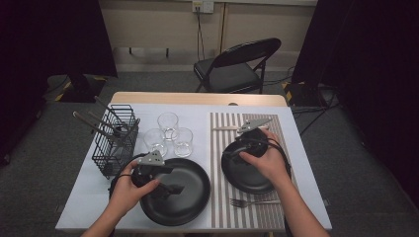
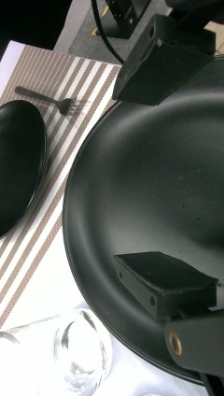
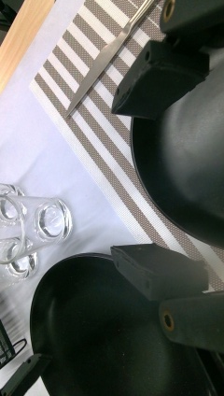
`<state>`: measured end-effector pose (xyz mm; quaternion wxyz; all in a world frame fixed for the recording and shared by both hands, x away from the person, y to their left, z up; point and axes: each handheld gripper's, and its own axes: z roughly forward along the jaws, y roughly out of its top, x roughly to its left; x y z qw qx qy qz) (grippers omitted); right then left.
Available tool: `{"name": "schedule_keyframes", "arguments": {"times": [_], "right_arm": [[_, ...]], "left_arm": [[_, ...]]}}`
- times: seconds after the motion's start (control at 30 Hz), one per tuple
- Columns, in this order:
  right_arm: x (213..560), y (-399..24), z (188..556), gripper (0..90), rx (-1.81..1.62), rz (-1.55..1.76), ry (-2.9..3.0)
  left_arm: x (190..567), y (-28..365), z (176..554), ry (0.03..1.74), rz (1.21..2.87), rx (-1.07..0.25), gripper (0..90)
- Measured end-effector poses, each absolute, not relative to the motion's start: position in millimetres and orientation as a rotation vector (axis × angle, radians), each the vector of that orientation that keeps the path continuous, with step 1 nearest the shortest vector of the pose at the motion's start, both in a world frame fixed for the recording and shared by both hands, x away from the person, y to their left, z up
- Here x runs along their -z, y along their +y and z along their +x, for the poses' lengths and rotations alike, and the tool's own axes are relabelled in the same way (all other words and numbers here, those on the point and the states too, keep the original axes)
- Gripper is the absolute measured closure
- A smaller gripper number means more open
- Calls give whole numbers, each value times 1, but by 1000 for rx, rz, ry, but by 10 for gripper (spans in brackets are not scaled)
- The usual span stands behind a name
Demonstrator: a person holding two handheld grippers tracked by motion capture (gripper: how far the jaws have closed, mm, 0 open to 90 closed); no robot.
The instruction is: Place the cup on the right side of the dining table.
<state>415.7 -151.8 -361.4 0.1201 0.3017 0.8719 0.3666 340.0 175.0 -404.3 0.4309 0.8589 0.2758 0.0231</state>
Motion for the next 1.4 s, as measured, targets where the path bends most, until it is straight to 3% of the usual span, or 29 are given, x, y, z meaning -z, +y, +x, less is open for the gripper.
{"name": "schedule_keyframes", "arguments": {"times": [1.4], "right_arm": [[370,-102,457,259,-1084,918,2569]], "left_arm": [[411,183,339,682,2143,-34,183]]}}
